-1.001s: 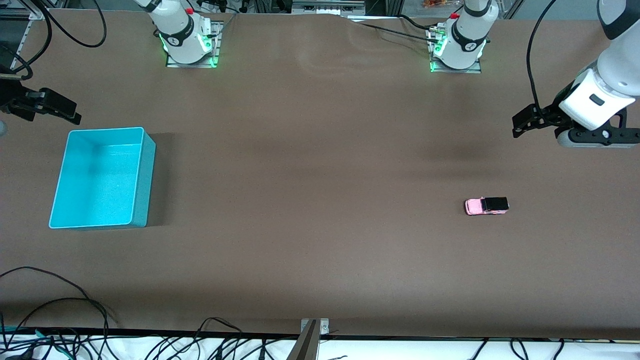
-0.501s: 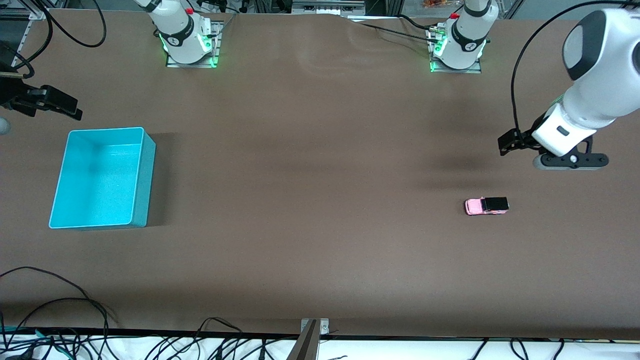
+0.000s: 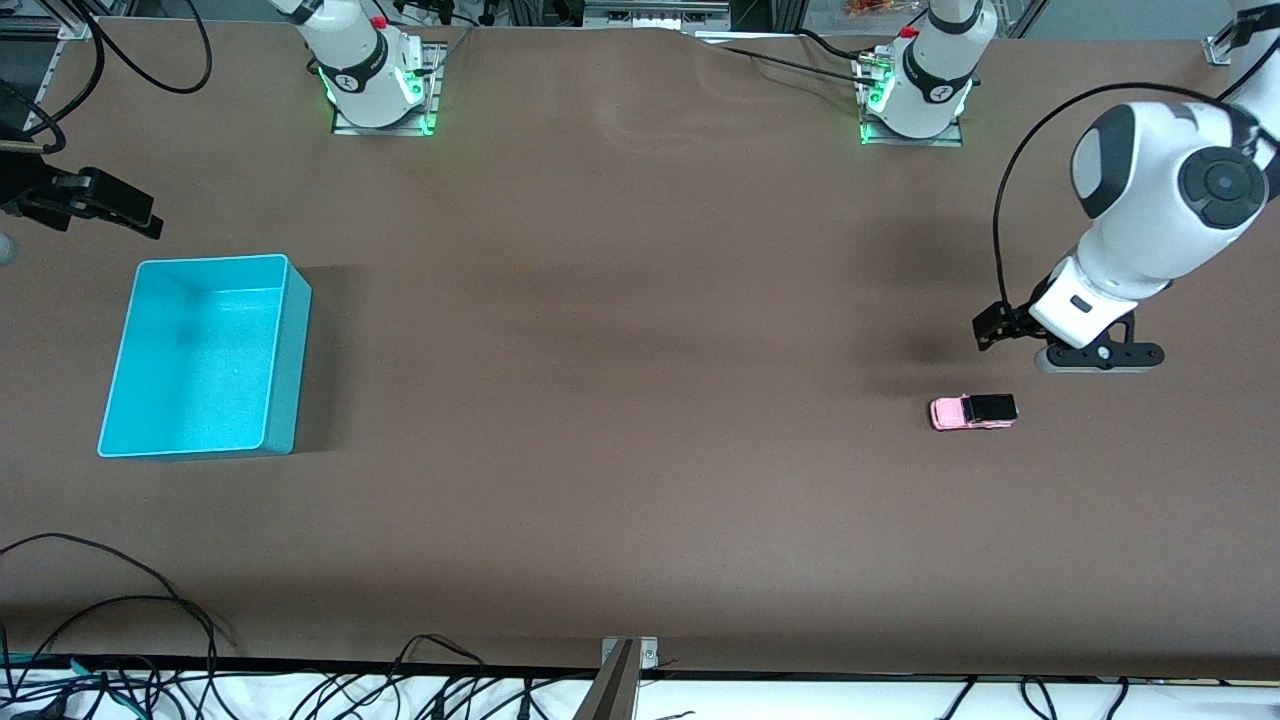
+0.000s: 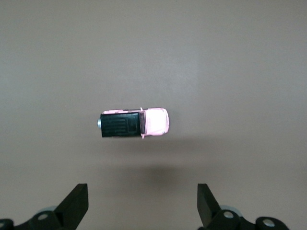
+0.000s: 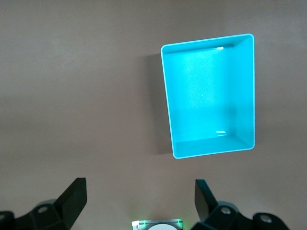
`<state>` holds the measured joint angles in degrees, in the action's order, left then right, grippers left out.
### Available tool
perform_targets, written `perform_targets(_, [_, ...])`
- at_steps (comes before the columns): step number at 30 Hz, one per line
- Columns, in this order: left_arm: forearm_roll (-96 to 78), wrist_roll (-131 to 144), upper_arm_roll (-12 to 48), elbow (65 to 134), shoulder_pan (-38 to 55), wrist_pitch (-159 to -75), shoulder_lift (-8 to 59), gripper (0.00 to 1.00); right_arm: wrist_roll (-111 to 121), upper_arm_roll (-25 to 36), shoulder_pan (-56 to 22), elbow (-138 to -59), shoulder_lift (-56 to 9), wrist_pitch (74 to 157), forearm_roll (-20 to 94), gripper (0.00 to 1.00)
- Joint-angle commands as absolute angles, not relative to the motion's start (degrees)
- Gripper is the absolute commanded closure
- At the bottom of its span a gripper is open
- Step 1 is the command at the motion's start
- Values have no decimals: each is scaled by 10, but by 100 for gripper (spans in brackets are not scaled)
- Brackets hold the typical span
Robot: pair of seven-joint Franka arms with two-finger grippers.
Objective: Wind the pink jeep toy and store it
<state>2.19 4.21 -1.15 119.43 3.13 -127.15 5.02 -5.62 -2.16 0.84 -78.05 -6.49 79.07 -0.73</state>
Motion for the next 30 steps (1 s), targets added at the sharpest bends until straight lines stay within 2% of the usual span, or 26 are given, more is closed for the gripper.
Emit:
perform_targets(1, [39,31,-19,1238,30,-1335,54,0,-61,-25,8,-778,-64,781,-15,0])
perform_targets(10, [40,-31,-29,1244,30,-1368,97,0,-57,-24,9,-779,-65,781,-17,0])
perform_targets(16, [96,-99,-30,1268,29,-1423,114,0,-57,-24,8,-780,-68,783,-20,0])
perform_targets(30, [97,-313,-31,1264,19,-1463,153,0,-55,-24,2,-780,-69,795,-37,0])
